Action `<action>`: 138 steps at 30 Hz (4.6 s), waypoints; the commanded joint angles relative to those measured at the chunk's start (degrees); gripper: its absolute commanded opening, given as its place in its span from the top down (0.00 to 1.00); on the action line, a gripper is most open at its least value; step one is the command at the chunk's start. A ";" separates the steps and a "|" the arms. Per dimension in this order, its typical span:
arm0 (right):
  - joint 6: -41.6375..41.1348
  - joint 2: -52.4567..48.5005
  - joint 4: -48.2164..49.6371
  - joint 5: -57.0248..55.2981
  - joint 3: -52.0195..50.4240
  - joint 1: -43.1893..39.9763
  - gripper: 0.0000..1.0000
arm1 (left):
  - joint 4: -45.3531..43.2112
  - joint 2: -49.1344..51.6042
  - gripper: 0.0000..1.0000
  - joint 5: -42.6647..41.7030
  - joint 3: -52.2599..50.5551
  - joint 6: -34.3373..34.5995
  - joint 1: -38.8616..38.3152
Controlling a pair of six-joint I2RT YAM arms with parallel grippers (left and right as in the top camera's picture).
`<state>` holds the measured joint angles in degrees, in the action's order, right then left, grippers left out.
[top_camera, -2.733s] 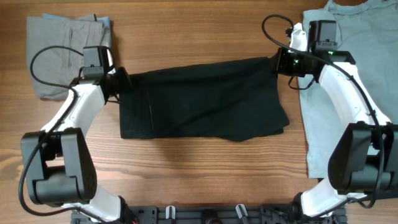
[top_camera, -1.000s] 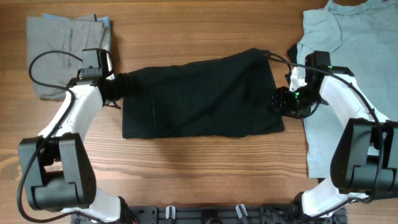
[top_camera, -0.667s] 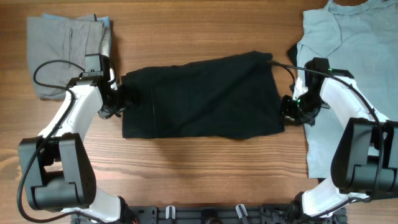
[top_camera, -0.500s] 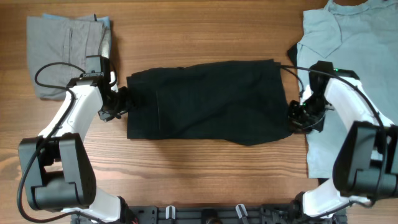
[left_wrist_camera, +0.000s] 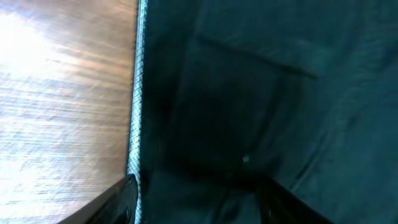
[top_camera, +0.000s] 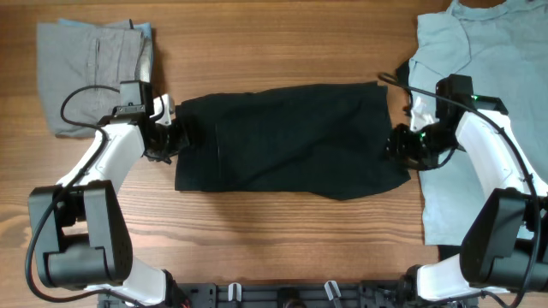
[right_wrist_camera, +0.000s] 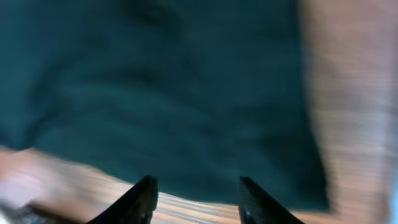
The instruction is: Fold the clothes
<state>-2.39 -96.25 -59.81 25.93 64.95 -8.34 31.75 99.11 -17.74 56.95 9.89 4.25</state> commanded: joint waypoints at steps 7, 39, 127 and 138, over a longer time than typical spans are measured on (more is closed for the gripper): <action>0.85 0.96 7.72 8.96 -1.07 4.63 0.39 | -1.84 7.52 0.29 -2.38 -0.50 -9.07 0.15; -6.64 1.11 17.42 4.94 -9.42 5.60 0.33 | 41.22 3.21 0.96 -0.13 34.42 -12.44 5.75; -10.19 -2.86 41.07 16.50 -20.55 4.92 0.96 | 26.77 14.23 0.96 6.78 46.90 24.85 -42.97; -14.58 -2.27 34.18 5.49 -16.44 4.13 0.96 | 26.75 14.23 0.96 6.93 46.90 24.85 -42.97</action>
<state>-19.25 -98.37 -26.13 33.67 46.35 -4.08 58.65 115.48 -11.31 103.13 34.24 -38.85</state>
